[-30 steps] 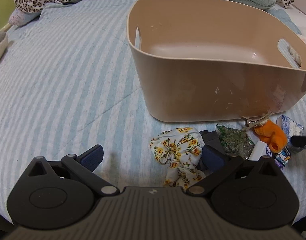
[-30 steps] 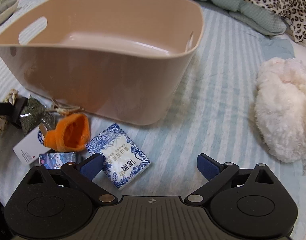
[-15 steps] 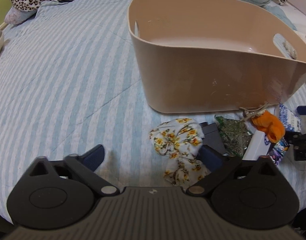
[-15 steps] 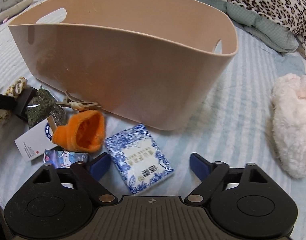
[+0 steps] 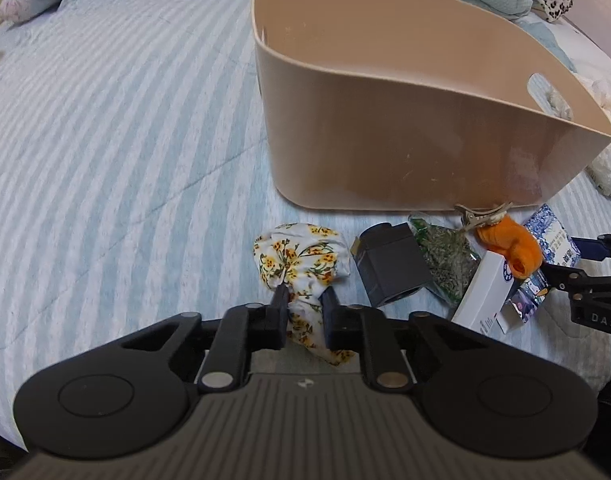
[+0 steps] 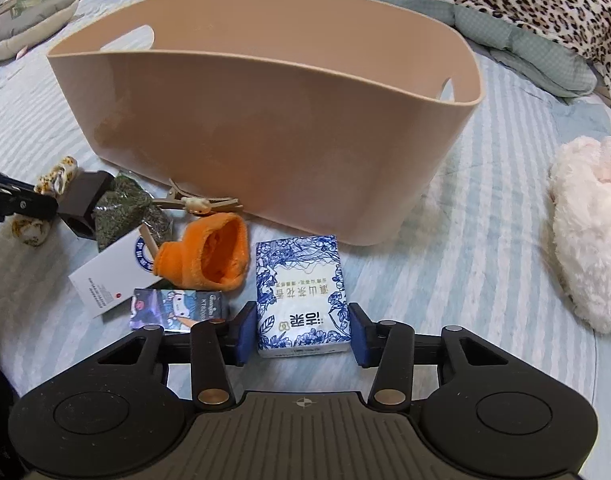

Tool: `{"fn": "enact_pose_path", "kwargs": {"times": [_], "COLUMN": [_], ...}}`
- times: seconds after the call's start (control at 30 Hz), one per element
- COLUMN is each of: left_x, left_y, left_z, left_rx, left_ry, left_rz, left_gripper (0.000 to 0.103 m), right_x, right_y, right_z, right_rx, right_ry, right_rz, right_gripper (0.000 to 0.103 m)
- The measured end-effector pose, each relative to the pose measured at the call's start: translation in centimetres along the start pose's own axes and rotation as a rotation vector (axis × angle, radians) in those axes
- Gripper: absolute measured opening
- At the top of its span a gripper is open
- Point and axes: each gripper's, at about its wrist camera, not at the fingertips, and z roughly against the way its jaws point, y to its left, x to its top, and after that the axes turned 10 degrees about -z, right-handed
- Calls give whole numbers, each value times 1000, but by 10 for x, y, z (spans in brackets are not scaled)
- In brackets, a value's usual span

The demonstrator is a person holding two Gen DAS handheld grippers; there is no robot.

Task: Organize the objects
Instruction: 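Grasp the floral scrunchie with the left gripper while the right grasps the blue-white box, then carry both items over the basket and open both grippers to drop them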

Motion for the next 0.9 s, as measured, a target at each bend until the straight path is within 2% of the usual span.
{"fn": "enact_pose_path", "kwargs": {"times": [0.27,0.5,0.7,0.9], "left_x": [-3,6,28,62], "left_y": [-6,-12,-23,-33], "left_z": [36,81,108,110], "left_rx": [22,27,57,111], "left_ry": [-98,-211,-316,-377], "left_rz": [-5,5,-22,-64], "left_gripper": [11,11,11,11], "right_x": [-6,-3,21,57], "right_y": [-5,-21,-27,-29], "right_z": [43,85,112,116], "right_rx": [20,47,70,73], "right_ry": [-99,-222,-331,-399], "right_rz": [-86,-138,-160,-170], "right_gripper": [43,43,43,43]}}
